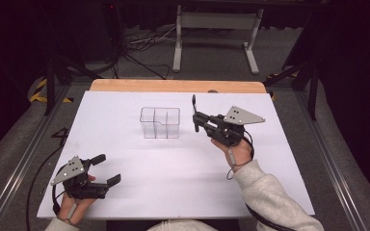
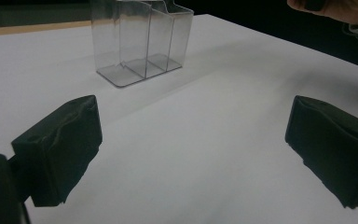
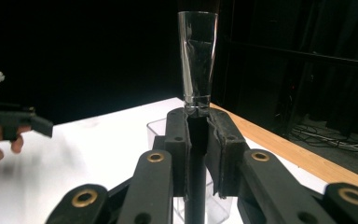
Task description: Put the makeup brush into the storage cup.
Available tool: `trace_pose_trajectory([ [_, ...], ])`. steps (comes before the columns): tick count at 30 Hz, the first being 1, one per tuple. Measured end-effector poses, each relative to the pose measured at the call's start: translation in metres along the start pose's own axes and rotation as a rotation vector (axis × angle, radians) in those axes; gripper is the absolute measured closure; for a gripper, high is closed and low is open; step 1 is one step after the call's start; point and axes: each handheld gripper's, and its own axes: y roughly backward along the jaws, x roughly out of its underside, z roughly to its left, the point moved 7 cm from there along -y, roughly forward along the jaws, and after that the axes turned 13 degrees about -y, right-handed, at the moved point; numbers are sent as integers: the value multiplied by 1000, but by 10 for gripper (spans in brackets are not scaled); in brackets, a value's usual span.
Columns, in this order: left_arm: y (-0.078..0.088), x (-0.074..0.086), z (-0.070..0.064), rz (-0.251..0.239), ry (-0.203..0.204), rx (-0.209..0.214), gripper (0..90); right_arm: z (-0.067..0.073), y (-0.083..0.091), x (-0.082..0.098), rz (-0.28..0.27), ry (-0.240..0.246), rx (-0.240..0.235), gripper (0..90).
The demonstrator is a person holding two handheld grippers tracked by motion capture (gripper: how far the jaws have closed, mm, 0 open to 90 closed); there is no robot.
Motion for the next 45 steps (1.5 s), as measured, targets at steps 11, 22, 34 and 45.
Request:
trace_pose_trajectory([
  [11, 0, 0, 0, -3, 4, 2, 45, -3, -23, -8, -34, -14, 47, 796],
  [22, -1, 0, 1, -7, 3, 3, 45, -5, -49, -9, -45, -26, 60, 796],
  [34, -1, 0, 2, -6, 2, 6, 45, -13, -71, -7, -59, -38, 86, 795],
  [45, 0, 0, 2, -9, 5, 10, 44, -13, -86, -2, -63, -25, 68, 794],
])
